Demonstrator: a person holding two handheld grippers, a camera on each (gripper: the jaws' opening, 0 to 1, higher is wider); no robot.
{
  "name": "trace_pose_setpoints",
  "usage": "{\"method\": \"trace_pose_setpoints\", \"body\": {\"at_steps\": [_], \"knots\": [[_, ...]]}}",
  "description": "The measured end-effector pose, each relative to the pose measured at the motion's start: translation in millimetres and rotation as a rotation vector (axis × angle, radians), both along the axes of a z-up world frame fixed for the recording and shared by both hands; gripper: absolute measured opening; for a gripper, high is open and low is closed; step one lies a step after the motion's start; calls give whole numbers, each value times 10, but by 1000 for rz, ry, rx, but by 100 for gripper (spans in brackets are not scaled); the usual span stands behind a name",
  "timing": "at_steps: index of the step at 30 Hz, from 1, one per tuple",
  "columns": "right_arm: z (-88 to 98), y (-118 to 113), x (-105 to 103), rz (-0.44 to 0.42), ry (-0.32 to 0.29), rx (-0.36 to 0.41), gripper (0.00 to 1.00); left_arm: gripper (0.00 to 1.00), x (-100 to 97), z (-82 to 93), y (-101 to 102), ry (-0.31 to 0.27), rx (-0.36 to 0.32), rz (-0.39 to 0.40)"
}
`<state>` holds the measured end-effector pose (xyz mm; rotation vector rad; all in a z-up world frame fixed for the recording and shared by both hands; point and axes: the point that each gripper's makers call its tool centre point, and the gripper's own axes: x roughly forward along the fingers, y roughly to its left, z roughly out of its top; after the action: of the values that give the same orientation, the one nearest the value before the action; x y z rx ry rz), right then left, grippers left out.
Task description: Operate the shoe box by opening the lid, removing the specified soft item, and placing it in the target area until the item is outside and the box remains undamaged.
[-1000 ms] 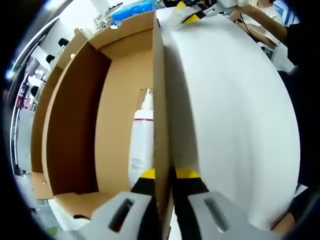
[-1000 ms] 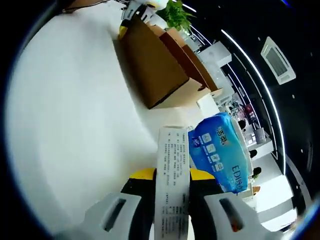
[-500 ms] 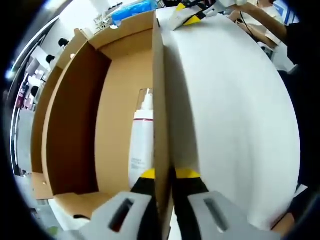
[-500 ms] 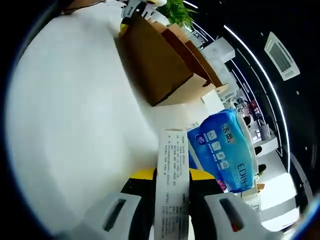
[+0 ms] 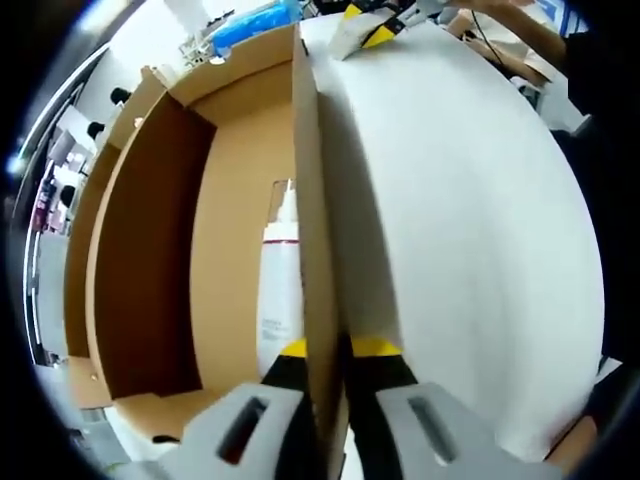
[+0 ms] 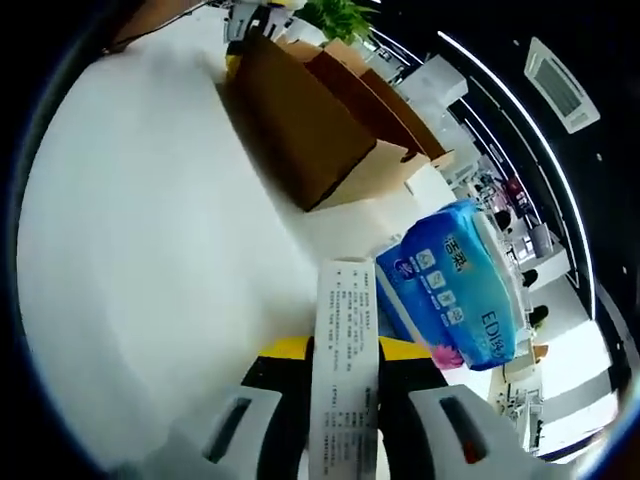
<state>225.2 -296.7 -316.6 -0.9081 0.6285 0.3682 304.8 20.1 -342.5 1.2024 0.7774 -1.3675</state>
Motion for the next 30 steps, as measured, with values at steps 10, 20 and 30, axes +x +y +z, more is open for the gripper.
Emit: {"method": "trace_pose_setpoints", "body": {"at_steps": [10, 20, 30], "knots": [[100, 101, -103, 2, -8, -21, 21, 4, -8, -3, 1, 1, -1, 9], [66, 170, -172, 23, -3, -84, 21, 4, -5, -2, 1, 2, -1, 12], [29, 224, -232, 3, 44, -17, 24, 4, 1, -1, 3, 1, -1, 10]]}}
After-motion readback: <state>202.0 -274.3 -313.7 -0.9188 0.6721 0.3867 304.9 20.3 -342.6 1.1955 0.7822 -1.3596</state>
